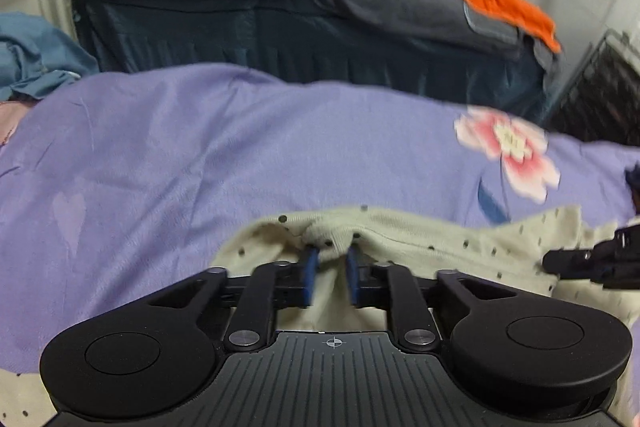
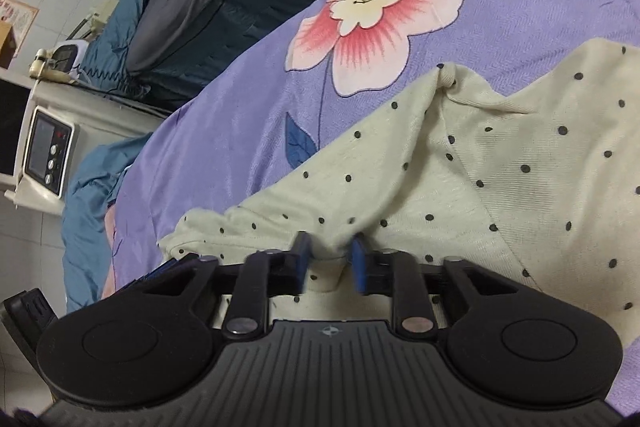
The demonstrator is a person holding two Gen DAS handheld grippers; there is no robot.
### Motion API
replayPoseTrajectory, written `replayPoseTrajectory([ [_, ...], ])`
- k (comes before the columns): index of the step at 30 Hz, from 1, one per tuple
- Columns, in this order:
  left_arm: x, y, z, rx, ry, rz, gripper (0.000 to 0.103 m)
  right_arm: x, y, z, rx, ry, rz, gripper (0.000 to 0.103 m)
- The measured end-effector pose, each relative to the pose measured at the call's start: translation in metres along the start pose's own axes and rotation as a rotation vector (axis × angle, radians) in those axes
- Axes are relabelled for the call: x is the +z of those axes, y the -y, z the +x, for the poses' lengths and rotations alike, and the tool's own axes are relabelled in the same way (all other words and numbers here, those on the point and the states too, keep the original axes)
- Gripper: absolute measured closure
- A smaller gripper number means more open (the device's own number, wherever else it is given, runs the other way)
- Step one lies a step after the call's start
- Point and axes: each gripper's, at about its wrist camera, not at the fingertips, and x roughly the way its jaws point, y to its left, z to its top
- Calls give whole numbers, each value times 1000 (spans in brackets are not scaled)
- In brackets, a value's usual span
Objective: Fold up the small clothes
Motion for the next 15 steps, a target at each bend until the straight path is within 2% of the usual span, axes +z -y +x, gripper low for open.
replayPoseTrajectory([
  [3, 20, -5, -7, -13, 72, -49, 47, 14, -16, -11, 29, 66, -47, 94],
  [5, 34, -6, 0, 4, 78, -63, 47, 31, -30, -18, 38, 113, -93, 94],
  [8, 48, -6, 21, 89, 30, -70, 47, 61, -41, -10, 45, 129, -86, 94],
  [10, 52, -12, 30, 161, 11, -113, 45, 76, -44, 7, -12, 134, -85, 94],
  [12, 53, -26, 32, 189, -2, -185, 22, 83, -47, 23, -66, 142, -119, 88],
  [13, 53, -35, 30, 194, -4, -219, 17, 83, -46, 28, -87, 154, -131, 79],
  [14, 53, -42, 25, 195, 0, -243, 3, 82, -45, 30, -102, 177, -141, 74],
  [15, 52, -49, 17, 193, 20, -254, 0, 81, -44, 29, -121, 207, -151, 66],
])
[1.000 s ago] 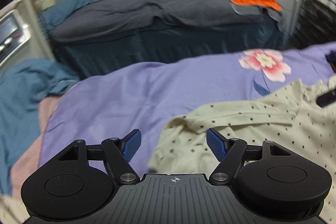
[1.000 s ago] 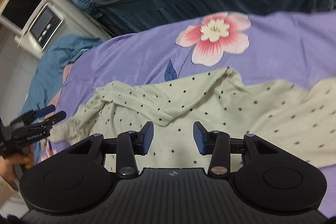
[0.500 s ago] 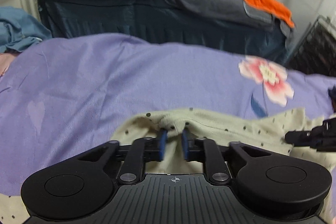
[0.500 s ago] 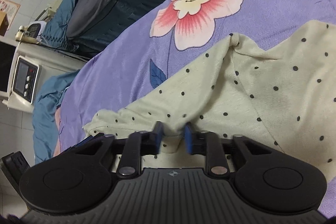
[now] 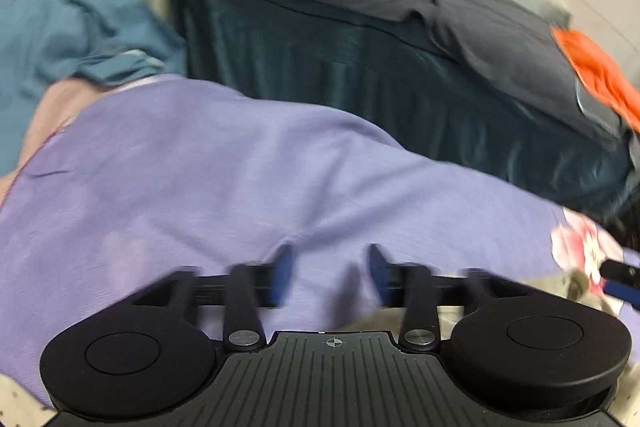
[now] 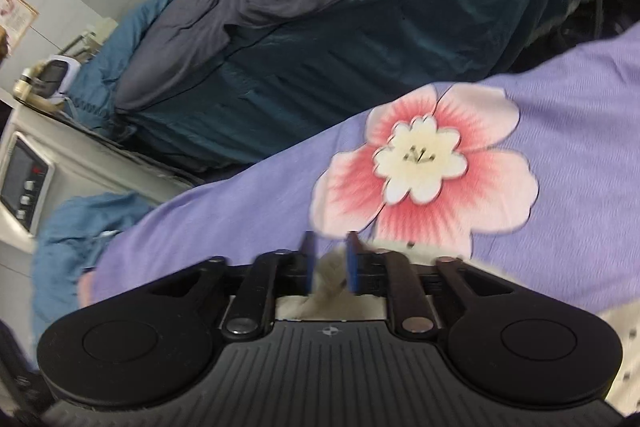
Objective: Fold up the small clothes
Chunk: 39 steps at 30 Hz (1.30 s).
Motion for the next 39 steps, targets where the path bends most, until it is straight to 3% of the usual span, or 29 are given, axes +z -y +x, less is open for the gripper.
replayPoseTrajectory([
  [1, 1, -10, -8, 2, 32, 1, 0, -1, 2, -3, -25, 27, -6, 55],
  [3, 1, -27, -23, 17, 55, 27, 0, -5, 4, -14, -55, 54, -23, 46],
  [6, -5, -57, -50, -7, 50, 59, 0, -17, 3, -37, -61, 55, -135, 46],
  [10, -27, -93, -87, 1, 29, 100, 0, -48, 8, -72, -109, 40, -316, 38],
  [15, -55, -106, -110, -131, -13, 145, 0, -92, 31, -114, -174, -12, -399, 34],
  [17, -64, -97, -104, -165, -22, 234, 0, -107, 42, -124, -205, -39, -362, 34],
  [22, -85, -67, -73, -115, -90, 500, 0, -136, 57, -143, -240, -72, -267, 34],
  [23, -89, -66, -68, -101, -106, 525, 3, -140, 58, -146, -238, -74, -245, 34],
  [25, -90, -67, -68, -100, -102, 536, 20, -147, 57, -151, -240, -77, -218, 34],
  [26, -87, -69, -71, -113, -103, 522, 65, -151, 57, -153, -240, -72, -205, 34],
  [27, -83, -72, -77, -116, -103, 501, 74, -153, 56, -156, -237, -70, -194, 34],
  [29, -76, -80, -97, -120, -31, 467, 75, -157, 54, -161, -234, -61, -185, 34],
  [33, -63, -110, -134, -34, 71, 371, 74, -164, 54, -170, -245, -58, -157, 34],
  [36, -66, -129, -129, 39, 61, 357, 74, -167, 57, -175, -259, -53, -124, 34],
  [39, -70, -135, -102, 45, -9, 303, 69, -168, 60, -177, -258, -51, -99, 32],
])
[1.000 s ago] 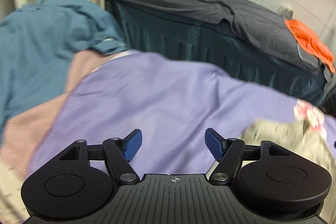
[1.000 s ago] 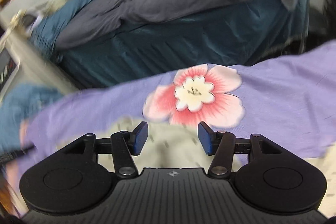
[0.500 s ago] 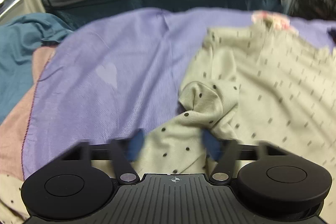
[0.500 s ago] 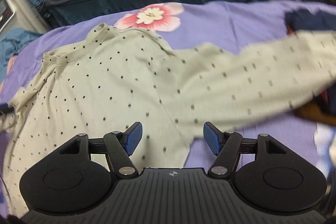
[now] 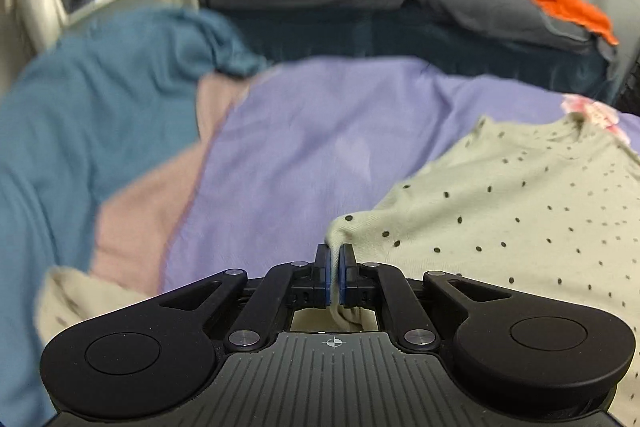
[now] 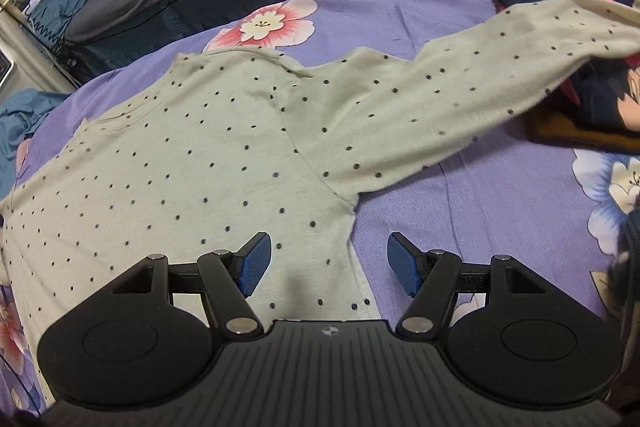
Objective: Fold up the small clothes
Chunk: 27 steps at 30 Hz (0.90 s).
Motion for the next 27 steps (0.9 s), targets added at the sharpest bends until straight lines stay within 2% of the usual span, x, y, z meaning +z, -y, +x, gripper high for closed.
replayPoseTrajectory([
  [2, -1, 6, 15, 14, -31, 9, 67, -2, 1, 3, 6, -12, 2, 31],
  [3, -1, 11, 21, 33, -34, 20, 54, -4, 1, 4, 4, -16, -5, 30],
  [4, 1, 14, 26, 53, -40, 29, 49, -6, 1, 7, -3, -25, -17, 30],
  [6, 6, 18, 29, 81, -55, 25, 31, -11, 0, 13, -27, -48, -35, 30],
  [8, 10, 19, 23, 88, -60, 14, 24, -16, 0, 11, -32, -43, -45, 33],
  [9, 10, 19, 15, 68, -50, 9, 4, -18, -1, 6, -26, -28, -58, 33],
  [10, 8, 19, 6, 63, -40, 6, 0, -21, -3, 1, -17, -12, -83, 32],
  [13, -6, 22, -28, 50, 14, 24, 0, -31, -5, -9, -34, -6, -165, 28],
  [17, -38, 27, -59, 30, -42, 49, 0, -50, 16, -16, -71, -53, -147, 28],
  [22, -76, 39, -79, -5, -133, 27, 0, -71, 42, -27, -103, -85, -122, 28],
  [24, -84, 51, -87, -9, -130, 10, 0, -75, 48, -30, -100, -90, -113, 28],
  [27, -90, 79, -94, -79, -126, 14, 0, -75, 53, -35, -89, -81, -91, 27],
])
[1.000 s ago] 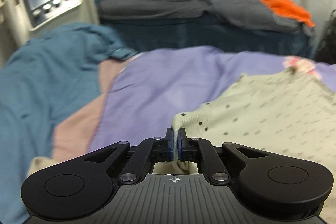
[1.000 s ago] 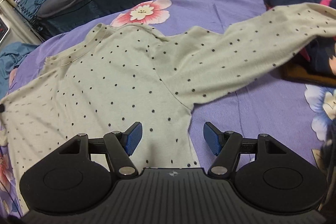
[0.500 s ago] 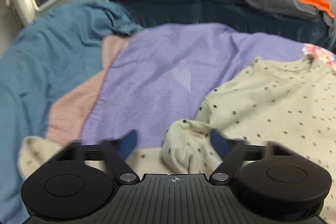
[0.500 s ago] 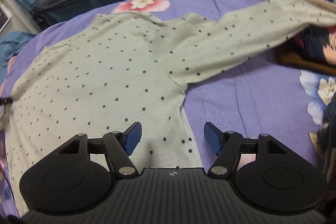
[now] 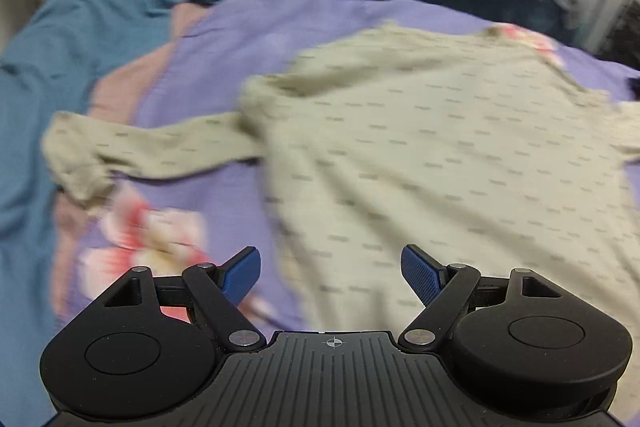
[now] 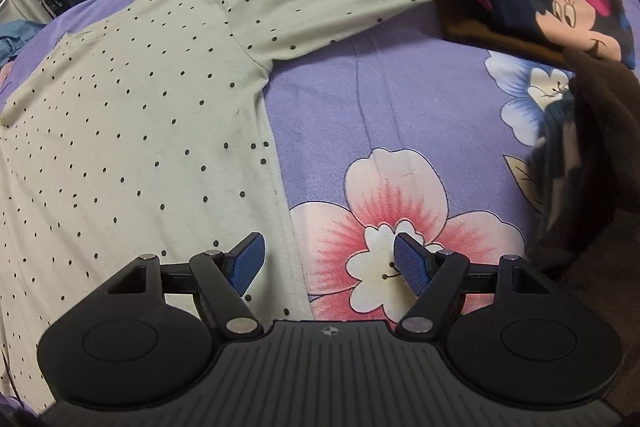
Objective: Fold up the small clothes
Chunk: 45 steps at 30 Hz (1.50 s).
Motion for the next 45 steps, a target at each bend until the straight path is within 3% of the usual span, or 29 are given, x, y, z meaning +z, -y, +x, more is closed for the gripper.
replayPoseTrajectory([
  [7, -15, 100, 0, -77, -48, 186, 0, 12, -1, -17, 78, 52, 5, 24],
  [12, -11, 158, -4, -160, -61, 183, 0, 31, 15, -31, 120, 103, 23, 23],
  [16, -1, 192, -7, -148, -60, 170, 0, 60, 49, -40, 158, 153, 99, 23],
  [20, 4, 206, -11, -142, -51, 158, 0, 96, 97, -44, 182, 205, 211, 25],
  [24, 2, 200, -15, -108, -53, 106, 0, 132, 152, -46, 182, 258, 318, 33],
  [29, -9, 188, -17, -42, -74, 73, 0, 161, 231, -40, 67, 341, 529, 43],
  [32, -14, 186, -17, -16, -95, 76, 0, 172, 266, -34, -14, 367, 565, 45],
  [34, -16, 188, -18, -12, -99, 71, 0, 177, 272, -33, -67, 362, 504, 46],
  [37, -16, 195, -17, -19, -108, 64, 0, 176, 266, -39, -76, 382, 333, 46],
  [39, -16, 201, -15, -26, -114, 67, 0, 173, 252, -39, -117, 377, 105, 47],
  [43, -14, 216, -11, -43, -129, 91, 0, 152, 212, -16, -335, 332, -477, 49],
  [45, -14, 223, -10, -48, -140, 109, 0, 139, 202, -4, -402, 330, -678, 50],
])
